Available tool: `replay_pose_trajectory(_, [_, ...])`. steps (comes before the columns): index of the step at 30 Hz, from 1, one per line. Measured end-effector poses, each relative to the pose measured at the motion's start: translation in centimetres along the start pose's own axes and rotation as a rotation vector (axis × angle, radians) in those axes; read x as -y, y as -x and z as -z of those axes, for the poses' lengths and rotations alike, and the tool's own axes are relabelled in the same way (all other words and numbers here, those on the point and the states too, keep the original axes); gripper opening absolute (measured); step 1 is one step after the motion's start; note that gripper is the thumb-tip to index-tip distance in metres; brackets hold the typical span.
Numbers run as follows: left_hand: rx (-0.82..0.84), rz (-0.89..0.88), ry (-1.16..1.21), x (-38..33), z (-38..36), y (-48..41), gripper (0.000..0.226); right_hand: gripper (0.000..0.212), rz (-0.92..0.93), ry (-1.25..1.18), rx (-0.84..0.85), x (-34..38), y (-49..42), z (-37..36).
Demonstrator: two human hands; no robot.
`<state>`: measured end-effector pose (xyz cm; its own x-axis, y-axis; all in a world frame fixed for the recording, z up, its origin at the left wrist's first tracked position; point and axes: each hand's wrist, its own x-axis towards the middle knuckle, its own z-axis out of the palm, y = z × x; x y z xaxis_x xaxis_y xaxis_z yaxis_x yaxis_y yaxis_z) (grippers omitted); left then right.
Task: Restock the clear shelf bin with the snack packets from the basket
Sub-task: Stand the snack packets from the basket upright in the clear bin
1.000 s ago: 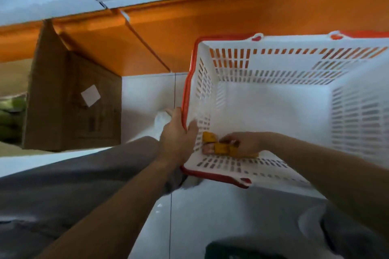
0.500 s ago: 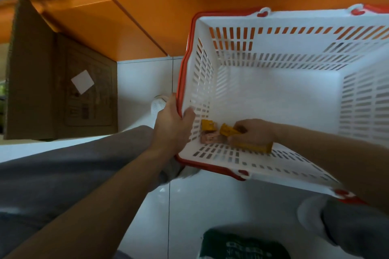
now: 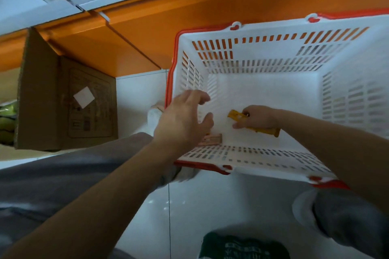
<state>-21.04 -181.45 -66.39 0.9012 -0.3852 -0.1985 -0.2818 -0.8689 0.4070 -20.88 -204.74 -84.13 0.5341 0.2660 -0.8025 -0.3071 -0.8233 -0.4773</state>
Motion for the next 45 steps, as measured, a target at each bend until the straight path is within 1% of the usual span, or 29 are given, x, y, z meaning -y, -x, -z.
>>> replay_pose_trajectory(2, [0.281,0.081,-0.029,-0.3,-3.5,-1.7,0.043,0.077,-0.021,0.005,-0.059,-1.1,0.0,0.5])
replay_pose_trajectory(3, [0.387,0.133,-0.046,-0.3,-5.2,-2.5,0.047,0.075,-0.033,0.007,-0.084,-1.6,0.1,0.7])
replay_pose_trajectory(5, [0.512,0.224,-0.078,0.6,-8.2,-3.9,0.056,0.073,-0.046,0.017,-0.110,-2.5,0.2,0.9])
replay_pose_trajectory(8, [0.640,0.233,-0.294,2.3,-11.7,-4.6,0.065,0.064,-0.035,0.019,-0.104,-3.5,0.0,1.1])
replay_pose_trajectory(10, [0.690,0.178,-0.423,2.8,-13.0,-4.8,0.063,0.062,-0.021,0.011,-0.099,-3.7,-0.2,1.1])
replay_pose_trajectory(12, [0.729,0.132,-0.463,3.2,-13.4,-5.1,0.056,0.065,-0.018,-0.012,-0.111,-3.7,-0.5,0.9])
replay_pose_trajectory(14, [0.759,0.106,-0.472,3.6,-13.3,-5.6,0.047,0.062,-0.022,-0.035,-0.133,-3.7,-0.9,0.7])
replay_pose_trajectory(15, [0.777,0.101,-0.461,3.7,-13.3,-5.9,0.044,0.061,-0.025,-0.043,-0.142,-3.7,-1.1,0.6])
replay_pose_trajectory(17, [0.824,0.110,-0.370,3.7,-13.6,-6.6,0.046,0.062,-0.033,-0.044,-0.155,-3.9,-1.3,0.7])
replay_pose_trajectory(19, [0.875,0.179,-0.193,3.6,-13.8,-7.0,0.049,0.063,-0.036,-0.047,-0.167,-4.0,-1.3,0.7])
replay_pose_trajectory(21, [0.902,0.238,-0.101,3.7,-14.0,-7.3,0.059,0.064,-0.040,-0.064,-0.175,-4.1,-1.3,0.7])
replay_pose_trajectory(23, [0.930,0.230,-0.135,3.7,-14.1,-7.4,0.072,0.068,-0.051,-0.090,-0.171,-4.1,-1.3,0.8])
replay_pose_trajectory(24, [0.939,0.219,-0.150,3.7,-14.1,-7.5,0.071,0.071,-0.062,-0.108,-0.168,-4.1,-1.3,0.8])
replay_pose_trajectory(26, [0.963,0.202,-0.136,3.7,-14.2,-7.8,0.057,0.076,-0.088,-0.158,-0.169,-4.0,-1.3,0.8])
replay_pose_trajectory(27, [0.981,0.196,-0.120,3.6,-14.1,-7.9,0.055,0.077,-0.104,-0.181,-0.172,-3.7,-1.1,0.9])
replay_pose_trajectory(29, [1.000,0.189,-0.108,3.3,-13.6,-8.2,0.064,0.079,-0.122,-0.200,-0.164,-3.2,-0.5,1.1])
replay_pose_trajectory(30, [0.983,0.194,-0.101,3.2,-13.2,-8.3,0.066,0.080,-0.119,-0.218,-0.149,-2.9,-0.2,1.4])
replay_pose_trajectory(32, [0.892,0.234,-0.020,2.9,-12.4,-8.5,0.055,0.075,-0.103,-0.359,-0.119,-2.2,0.9,2.1])
replay_pose_trajectory(34, [0.760,0.305,0.213,2.3,-10.6,-8.7,0.044,0.070,-0.059,-0.540,-0.120,-1.2,2.8,3.5])
replay_pose_trajectory(36, [0.629,0.388,0.514,0.8,-8.2,-8.6,0.039,0.068,-0.016,-0.685,-0.179,0.3,5.3,5.0])
replay_pose_trajectory(39, [0.399,0.468,0.840,-2.6,-3.8,-8.3,0.017,0.063,0.056,-0.874,-0.277,3.8,9.9,7.7])
replay_pose_trajectory(41, [0.240,0.468,1.016,-5.1,-0.4,-8.2,0.004,0.060,0.088,-0.931,-0.336,6.5,13.2,9.5])
replay_pose_trajectory(43, [0.146,0.438,1.119,-7.5,3.5,-7.9,0.008,0.059,0.138,-0.947,-0.380,9.1,16.9,11.1])
replay_pose_trajectory(45, [0.085,0.336,1.136,-9.5,7.7,-7.4,0.013,0.068,0.201,-0.969,-0.424,11.7,20.8,12.8])
